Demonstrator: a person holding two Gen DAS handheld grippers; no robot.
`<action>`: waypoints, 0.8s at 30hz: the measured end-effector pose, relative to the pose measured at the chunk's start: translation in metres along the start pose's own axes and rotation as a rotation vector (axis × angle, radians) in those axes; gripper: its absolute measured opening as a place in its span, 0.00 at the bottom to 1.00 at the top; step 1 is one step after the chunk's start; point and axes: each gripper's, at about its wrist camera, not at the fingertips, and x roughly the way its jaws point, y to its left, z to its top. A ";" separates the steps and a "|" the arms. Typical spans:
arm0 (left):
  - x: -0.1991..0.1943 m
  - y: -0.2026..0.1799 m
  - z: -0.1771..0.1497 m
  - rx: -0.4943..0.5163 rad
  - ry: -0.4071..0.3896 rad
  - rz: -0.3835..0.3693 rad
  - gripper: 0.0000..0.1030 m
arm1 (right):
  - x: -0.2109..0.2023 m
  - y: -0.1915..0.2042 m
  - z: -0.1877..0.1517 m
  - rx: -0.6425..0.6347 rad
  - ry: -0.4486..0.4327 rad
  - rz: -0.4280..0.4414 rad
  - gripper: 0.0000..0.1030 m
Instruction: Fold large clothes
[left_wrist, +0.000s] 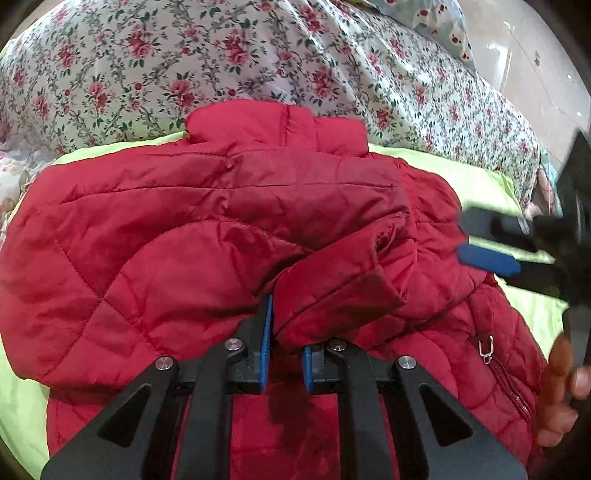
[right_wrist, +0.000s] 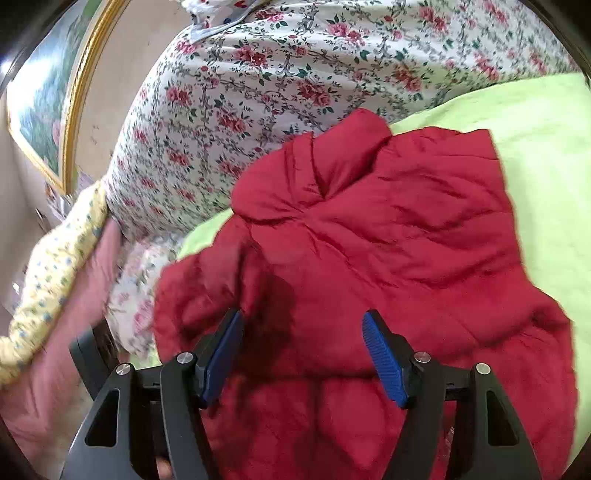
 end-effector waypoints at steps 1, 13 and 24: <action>0.001 -0.001 0.001 0.003 0.002 0.000 0.11 | 0.004 -0.001 0.003 0.013 0.002 0.022 0.67; 0.003 0.001 -0.001 -0.002 0.019 -0.016 0.12 | 0.065 0.015 0.016 0.059 0.104 0.162 0.28; -0.036 0.014 -0.007 -0.035 -0.001 -0.105 0.35 | 0.047 0.019 0.015 0.005 0.068 0.128 0.10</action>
